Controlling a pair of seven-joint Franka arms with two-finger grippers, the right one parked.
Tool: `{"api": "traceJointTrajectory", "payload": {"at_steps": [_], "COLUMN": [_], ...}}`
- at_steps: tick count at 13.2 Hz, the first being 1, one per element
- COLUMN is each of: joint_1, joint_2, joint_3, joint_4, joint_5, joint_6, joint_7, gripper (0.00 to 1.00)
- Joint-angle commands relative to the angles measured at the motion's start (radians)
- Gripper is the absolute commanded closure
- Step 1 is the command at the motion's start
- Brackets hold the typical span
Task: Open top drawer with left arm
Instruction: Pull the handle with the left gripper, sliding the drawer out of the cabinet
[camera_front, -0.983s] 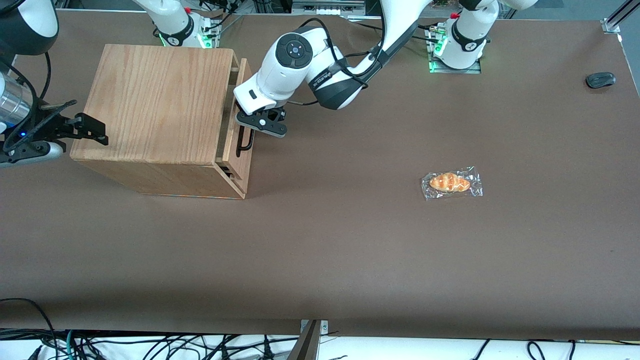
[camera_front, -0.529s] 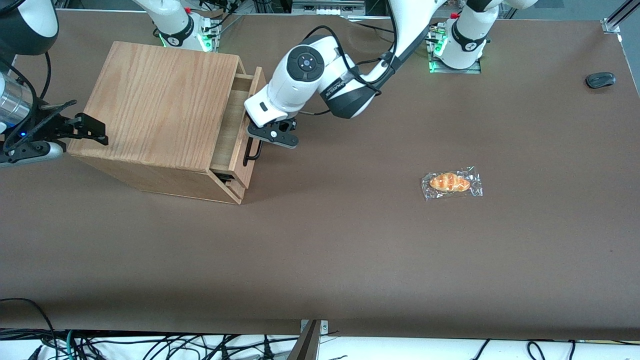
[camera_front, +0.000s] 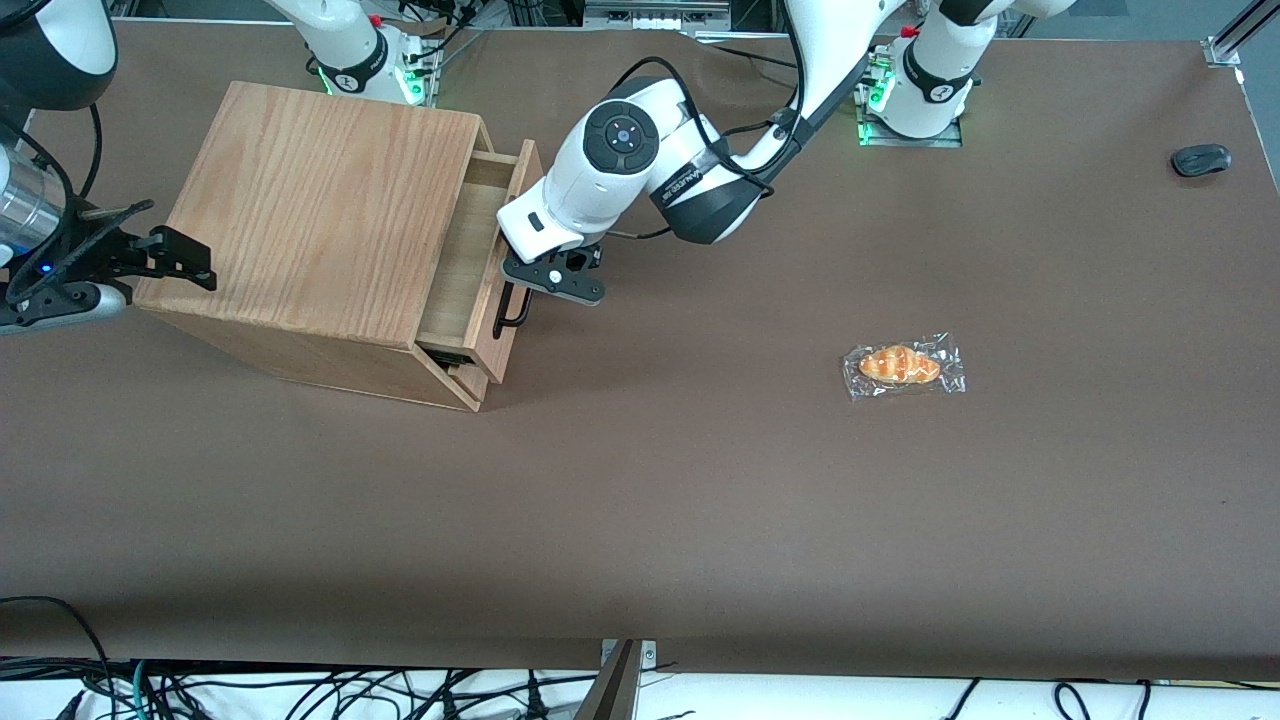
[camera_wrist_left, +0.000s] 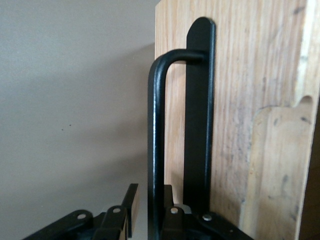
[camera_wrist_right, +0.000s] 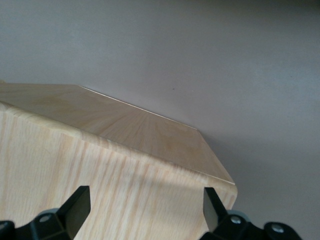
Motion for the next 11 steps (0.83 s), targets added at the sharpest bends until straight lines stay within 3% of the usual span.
{"api": "traceJointTrajectory", "payload": {"at_steps": [1, 11], "joint_1": [0.027, 0.058], "joint_2": [0.006, 0.004], "joint_3": [0.04, 0.038], "joint_4": [-0.006, -0.006], "joint_5": [0.055, 0.045], "joint_6": [-0.019, -0.056], "joint_7": [0.006, 0.057], "gripper": [0.76, 0.75]}}
